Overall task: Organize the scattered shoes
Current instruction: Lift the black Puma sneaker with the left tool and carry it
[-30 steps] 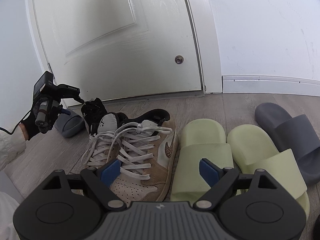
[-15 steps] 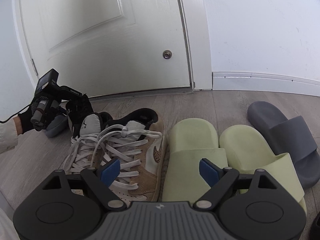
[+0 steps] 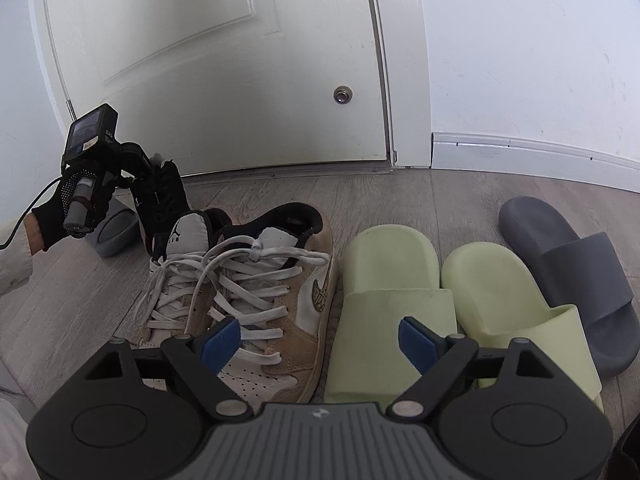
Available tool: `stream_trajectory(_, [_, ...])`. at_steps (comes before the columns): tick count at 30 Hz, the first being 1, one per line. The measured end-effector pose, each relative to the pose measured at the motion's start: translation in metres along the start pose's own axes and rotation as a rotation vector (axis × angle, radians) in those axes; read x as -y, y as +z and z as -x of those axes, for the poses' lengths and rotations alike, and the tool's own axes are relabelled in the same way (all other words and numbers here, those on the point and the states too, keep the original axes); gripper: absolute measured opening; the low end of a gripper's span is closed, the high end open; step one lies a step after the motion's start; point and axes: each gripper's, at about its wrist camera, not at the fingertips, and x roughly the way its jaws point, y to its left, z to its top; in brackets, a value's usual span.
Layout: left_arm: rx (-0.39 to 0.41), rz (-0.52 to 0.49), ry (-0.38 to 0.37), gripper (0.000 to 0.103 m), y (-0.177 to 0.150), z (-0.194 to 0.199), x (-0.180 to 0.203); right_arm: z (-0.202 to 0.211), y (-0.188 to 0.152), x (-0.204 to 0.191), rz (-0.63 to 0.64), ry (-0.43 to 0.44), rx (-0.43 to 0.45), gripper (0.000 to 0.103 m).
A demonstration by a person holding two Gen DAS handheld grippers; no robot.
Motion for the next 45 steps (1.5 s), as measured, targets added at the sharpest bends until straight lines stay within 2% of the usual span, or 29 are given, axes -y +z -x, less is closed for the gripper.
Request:
stream_trajectory(3, [0.064,-0.051,-0.013,0.014,0.006,0.040,0.007,0.008,0.001,-0.001,0.001,0.000,0.017,0.087])
stream_trajectory(6, [0.100,-0.050,-0.062,0.013,0.010,0.082,0.008,0.020,0.000,-0.001,-0.014,0.005,0.038,0.087])
stream_trajectory(12, [0.156,-0.060,-0.092,0.013,0.007,0.149,0.010,0.051,-0.006,-0.006,-0.017,0.019,0.076,0.087])
stream_trajectory(17, [0.165,-0.007,-0.164,0.013,-0.002,0.203,0.006,0.075,-0.012,-0.013,0.000,0.049,0.103,0.087])
stream_trajectory(23, [0.239,-0.041,-0.220,0.013,-0.032,0.275,0.027,0.110,-0.027,-0.010,-0.023,0.049,0.137,0.087])
stream_trajectory(27, [0.281,-0.072,-0.302,0.014,-0.055,0.323,0.061,0.139,-0.043,0.009,-0.060,0.023,0.160,0.087])
stream_trajectory(32, [0.277,-0.064,-0.438,0.014,-0.075,0.357,0.105,0.172,-0.061,0.039,-0.116,-0.038,0.197,0.087])
stream_trajectory(36, [0.263,-0.070,-0.555,0.014,-0.089,0.369,0.160,0.197,-0.072,0.064,-0.168,-0.094,0.234,0.087])
stream_trajectory(41, [0.254,-0.093,-0.627,0.014,-0.098,0.373,0.239,0.224,-0.083,0.097,-0.230,-0.175,0.283,0.087])
stream_trajectory(45, [0.210,-0.139,-0.721,0.014,-0.101,0.365,0.325,0.237,-0.090,0.125,-0.313,-0.213,0.330,0.087])
